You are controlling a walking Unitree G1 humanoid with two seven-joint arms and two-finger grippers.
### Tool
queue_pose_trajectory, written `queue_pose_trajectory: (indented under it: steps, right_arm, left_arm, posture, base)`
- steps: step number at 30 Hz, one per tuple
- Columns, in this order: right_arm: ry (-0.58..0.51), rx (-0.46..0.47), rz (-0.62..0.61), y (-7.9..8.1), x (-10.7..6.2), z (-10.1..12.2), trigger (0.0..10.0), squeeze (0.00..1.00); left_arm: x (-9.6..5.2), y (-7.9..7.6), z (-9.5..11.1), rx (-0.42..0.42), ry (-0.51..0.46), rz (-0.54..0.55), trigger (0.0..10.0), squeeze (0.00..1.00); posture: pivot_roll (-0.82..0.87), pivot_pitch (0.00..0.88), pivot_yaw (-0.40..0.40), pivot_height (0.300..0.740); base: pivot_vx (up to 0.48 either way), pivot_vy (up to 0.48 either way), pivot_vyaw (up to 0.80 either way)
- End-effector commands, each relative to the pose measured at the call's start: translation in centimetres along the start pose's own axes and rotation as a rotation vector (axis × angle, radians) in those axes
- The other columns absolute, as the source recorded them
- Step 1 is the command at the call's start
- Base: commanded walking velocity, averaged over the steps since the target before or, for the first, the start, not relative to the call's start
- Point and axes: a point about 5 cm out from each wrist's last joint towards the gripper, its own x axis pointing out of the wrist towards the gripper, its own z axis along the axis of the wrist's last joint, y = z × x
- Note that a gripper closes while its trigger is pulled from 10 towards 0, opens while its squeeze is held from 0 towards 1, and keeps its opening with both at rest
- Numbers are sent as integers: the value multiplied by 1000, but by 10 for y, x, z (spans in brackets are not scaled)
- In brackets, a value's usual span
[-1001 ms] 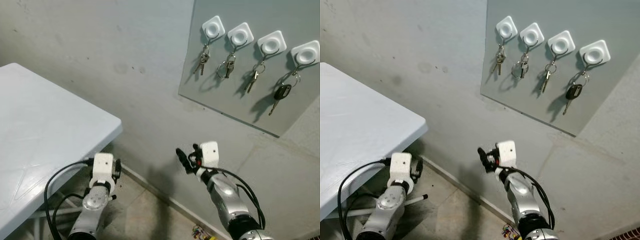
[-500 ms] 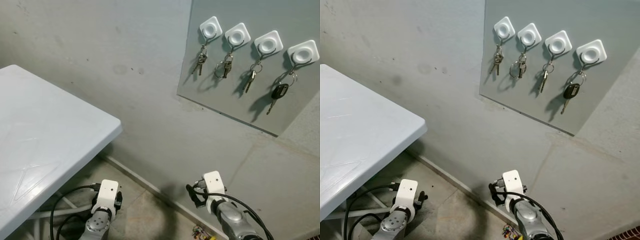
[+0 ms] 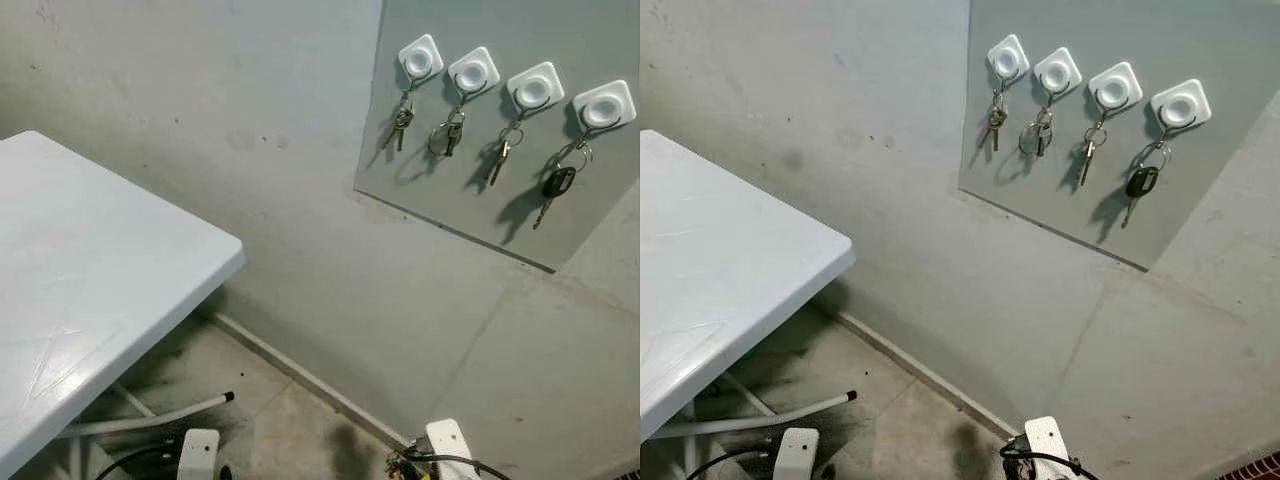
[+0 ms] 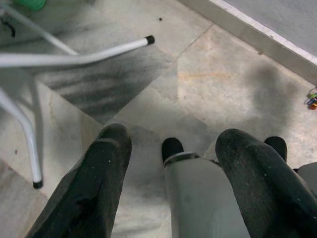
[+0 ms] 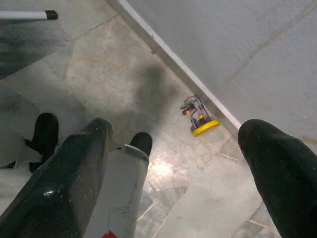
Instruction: Hang keys on a hook
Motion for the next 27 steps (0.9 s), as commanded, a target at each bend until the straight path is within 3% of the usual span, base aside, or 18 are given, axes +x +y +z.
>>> queue_pose_trajectory:
  steps: [1,10,27]
  right_arm:
    - [12,8,-1,0,0,-2,10000,0]
    - [53,-42,-5,0,0,-3,10000,0]
    - [70,-91,-10,0,1,-2,10000,0]
  left_arm:
    - [0,4,0,-11,-7,6,10000,0]
    - [2,6,8,-6,-29,8,10000,0]
    - [3,3,13,7,-36,-2,10000,0]
  posture:
    - [-79,0,-14,740]
    - [-74,0,-18,740]
    - [-69,0,-26,740]
  base:
    - [0,0,0]
    - [0,0,0]
    - [0,0,-744]
